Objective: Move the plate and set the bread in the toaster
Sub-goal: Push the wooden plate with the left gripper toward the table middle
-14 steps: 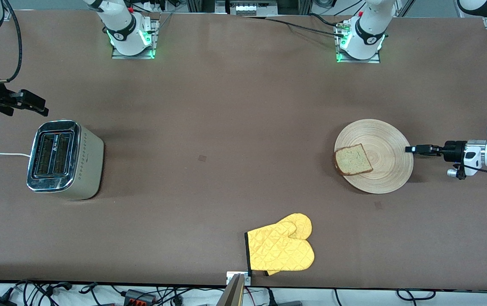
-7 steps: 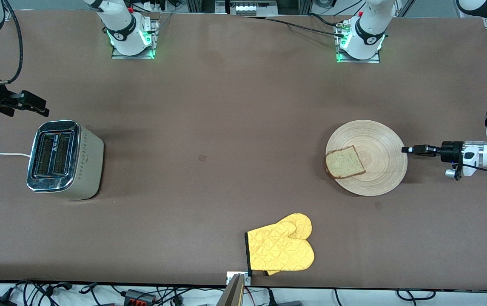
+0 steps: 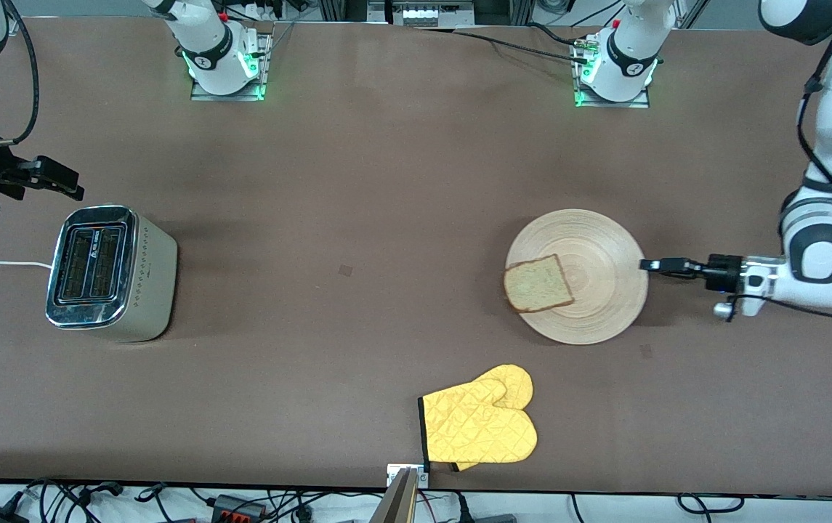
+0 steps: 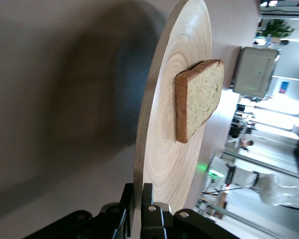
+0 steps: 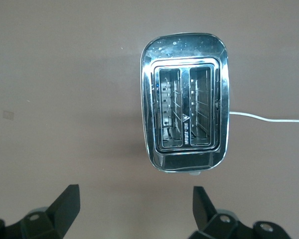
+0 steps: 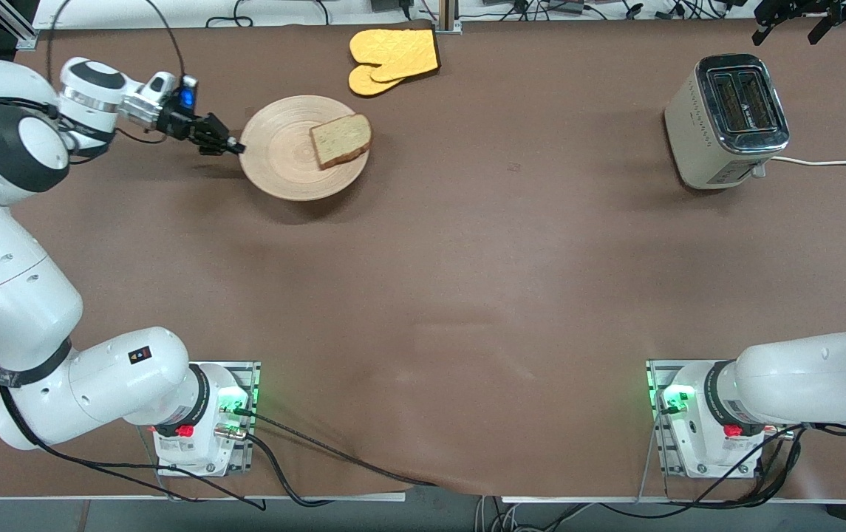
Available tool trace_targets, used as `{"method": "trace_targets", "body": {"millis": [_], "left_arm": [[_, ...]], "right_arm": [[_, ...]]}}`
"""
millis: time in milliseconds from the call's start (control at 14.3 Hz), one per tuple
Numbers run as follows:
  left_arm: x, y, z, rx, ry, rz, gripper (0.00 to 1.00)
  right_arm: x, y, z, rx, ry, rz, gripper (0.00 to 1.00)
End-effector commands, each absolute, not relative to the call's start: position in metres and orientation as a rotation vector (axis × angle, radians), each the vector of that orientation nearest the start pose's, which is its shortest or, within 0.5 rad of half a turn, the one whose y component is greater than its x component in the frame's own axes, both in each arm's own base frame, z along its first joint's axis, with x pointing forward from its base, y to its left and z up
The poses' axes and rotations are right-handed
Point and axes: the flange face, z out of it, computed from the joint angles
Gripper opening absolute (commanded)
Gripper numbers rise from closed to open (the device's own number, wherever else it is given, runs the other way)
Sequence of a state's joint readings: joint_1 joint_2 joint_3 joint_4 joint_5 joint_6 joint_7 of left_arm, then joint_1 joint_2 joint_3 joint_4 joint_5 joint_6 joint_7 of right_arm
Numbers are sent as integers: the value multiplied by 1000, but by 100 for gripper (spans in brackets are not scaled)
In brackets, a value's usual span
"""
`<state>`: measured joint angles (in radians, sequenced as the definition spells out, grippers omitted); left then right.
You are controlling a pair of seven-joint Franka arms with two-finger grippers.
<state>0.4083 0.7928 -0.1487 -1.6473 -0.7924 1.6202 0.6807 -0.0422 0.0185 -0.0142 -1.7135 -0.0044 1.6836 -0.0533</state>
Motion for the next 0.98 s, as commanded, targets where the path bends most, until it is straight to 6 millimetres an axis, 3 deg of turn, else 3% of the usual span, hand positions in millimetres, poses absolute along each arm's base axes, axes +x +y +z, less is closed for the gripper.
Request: {"method": "trace_targets", "body": {"millis": [0,279,558,767,907], "left_arm": [[605,32,137,1840,20,-416,1],[607,-96,128,1739,-11,-463,1],[604,-207,126,1773,-44,-437,1],[610,-246,128,1811,-86,-402,1],[604,-275,130,1838,-135,-410,1]], "right_arm": [[566,-34,553,-3141,-15,72,100],[570,-32,543,-3141,-22,70,100],[569,-28,511,-3136,-26,77,100],[574,-10,487,-3098,-34,92,100],[579,-1,461,-3063,-36,174,100]]}}
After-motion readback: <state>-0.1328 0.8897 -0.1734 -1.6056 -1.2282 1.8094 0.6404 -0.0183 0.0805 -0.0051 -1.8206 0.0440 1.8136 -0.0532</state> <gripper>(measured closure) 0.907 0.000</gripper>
